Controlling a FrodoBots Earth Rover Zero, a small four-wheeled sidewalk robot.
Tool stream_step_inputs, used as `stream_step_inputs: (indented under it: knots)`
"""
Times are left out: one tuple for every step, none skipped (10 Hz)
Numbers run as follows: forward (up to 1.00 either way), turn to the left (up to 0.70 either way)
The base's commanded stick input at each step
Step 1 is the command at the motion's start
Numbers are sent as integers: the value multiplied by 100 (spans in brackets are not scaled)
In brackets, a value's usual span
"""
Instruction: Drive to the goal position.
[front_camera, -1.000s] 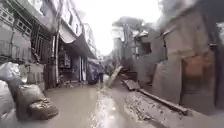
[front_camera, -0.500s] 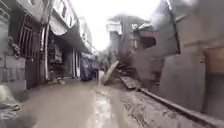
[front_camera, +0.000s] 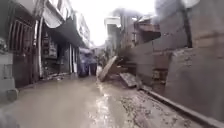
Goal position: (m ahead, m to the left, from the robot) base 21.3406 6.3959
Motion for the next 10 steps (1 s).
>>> stream_step_inputs:
  knots:
    - [0,0]
    - [0,0]
    - [9,0]
    - [99,0]
    - [99,0]
    - [99,0]
    - [99,0]
    - [99,40]
    - [99,40]
    - [28,83]
